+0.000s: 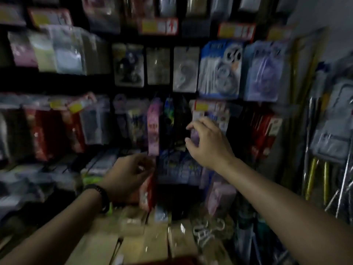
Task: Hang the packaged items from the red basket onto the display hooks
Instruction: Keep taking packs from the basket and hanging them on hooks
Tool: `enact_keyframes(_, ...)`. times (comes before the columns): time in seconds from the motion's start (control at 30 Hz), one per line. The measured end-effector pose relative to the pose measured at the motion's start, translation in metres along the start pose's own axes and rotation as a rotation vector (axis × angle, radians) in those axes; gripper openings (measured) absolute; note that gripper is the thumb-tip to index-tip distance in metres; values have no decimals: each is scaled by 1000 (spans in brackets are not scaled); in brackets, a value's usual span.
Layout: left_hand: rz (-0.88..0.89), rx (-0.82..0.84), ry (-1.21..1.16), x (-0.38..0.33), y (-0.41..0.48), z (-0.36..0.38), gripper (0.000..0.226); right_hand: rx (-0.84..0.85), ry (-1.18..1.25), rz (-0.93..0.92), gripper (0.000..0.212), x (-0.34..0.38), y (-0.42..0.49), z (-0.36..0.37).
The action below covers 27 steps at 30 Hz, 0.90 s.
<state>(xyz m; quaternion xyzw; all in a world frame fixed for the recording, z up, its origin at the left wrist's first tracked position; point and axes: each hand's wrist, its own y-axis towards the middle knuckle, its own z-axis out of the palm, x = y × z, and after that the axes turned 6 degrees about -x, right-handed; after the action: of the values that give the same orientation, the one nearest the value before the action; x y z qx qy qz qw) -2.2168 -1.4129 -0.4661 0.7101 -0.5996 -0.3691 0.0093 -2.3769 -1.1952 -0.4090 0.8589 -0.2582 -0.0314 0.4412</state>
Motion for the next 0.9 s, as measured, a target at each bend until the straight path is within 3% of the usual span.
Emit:
enact_keyframes(0.13,-119,85,32,55,-82,34,10,214,89,-8,26,21,-86,53)
enact_keyframes(0.4,-428,315,67,150,-213,110,7,622,233,252,24,46,-253,165)
enact_keyframes(0.7,-580,430,120,213,-275,187,15,986,324,660,24,59,-413,283)
enact_keyframes(0.9,-715,514,66,249,-301,239,21,1206,283,770,23,56,-499,345)
